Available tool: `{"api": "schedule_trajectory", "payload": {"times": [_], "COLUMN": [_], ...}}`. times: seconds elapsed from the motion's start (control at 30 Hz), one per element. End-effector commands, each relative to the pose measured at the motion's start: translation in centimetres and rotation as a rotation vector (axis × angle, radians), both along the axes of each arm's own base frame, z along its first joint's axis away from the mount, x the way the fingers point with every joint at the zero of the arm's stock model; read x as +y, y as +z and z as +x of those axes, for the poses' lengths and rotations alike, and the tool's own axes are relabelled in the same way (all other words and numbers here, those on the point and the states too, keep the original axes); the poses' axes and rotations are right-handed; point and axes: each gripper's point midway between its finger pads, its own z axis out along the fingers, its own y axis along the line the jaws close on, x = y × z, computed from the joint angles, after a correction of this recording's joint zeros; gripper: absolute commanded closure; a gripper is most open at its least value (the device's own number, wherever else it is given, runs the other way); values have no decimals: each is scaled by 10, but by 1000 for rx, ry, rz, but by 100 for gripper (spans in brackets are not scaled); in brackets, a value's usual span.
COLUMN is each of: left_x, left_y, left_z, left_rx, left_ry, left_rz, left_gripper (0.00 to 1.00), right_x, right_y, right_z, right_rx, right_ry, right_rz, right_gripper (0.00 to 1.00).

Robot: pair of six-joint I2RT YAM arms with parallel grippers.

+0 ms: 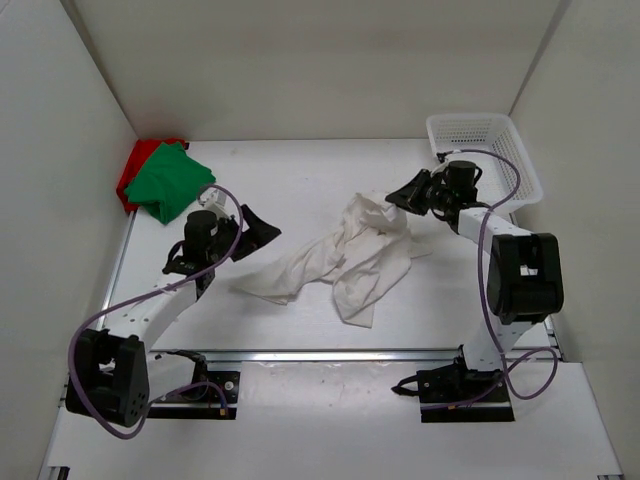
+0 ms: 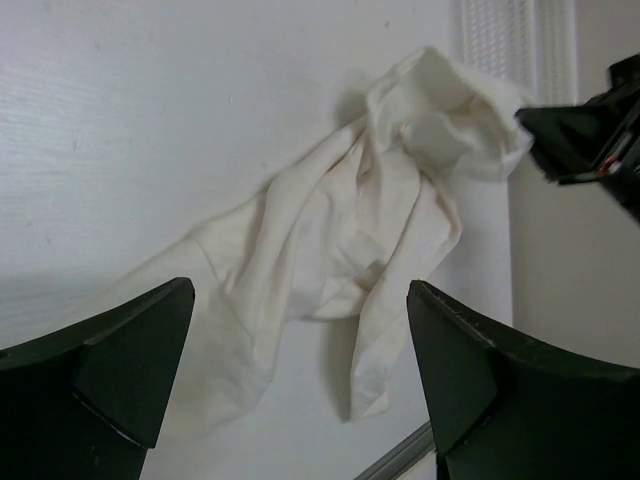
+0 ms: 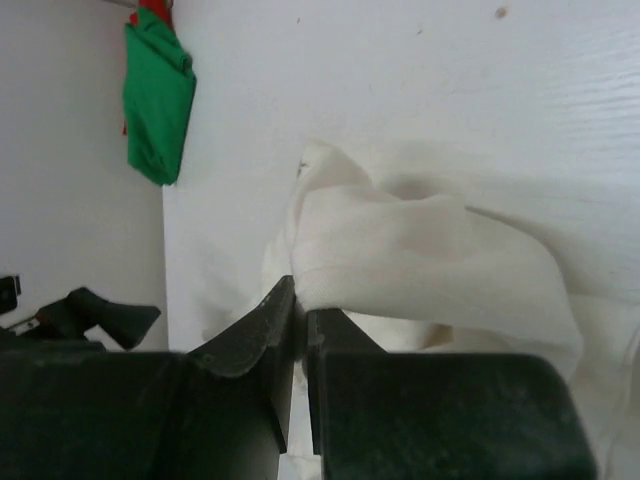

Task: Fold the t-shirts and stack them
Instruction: Move the tshirt to the center of the board

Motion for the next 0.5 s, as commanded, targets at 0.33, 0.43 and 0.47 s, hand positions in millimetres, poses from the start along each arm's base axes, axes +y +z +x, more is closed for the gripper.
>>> {"api": "schedule_trajectory", "payload": {"times": [0.33, 0.43, 0.47], "left_x": [-1, -1, -3], "left_y": [-32, -9, 2], "left_z": [-30, -16, -9], "left_rx": [39, -3, -17], "left_ry": [-28, -9, -10], "left_rz": [156, 154, 139], "left_gripper": [3, 34, 49], "right_x": [-48, -32, -24], "right_y": [17, 39, 43], "right_z": [-3, -15, -21], "right_rx": [-90, -170, -182], "right_ry": [-181, -183, -177], "right_rz": [-356, -527, -566], "right_gripper": [59, 40, 37]}}
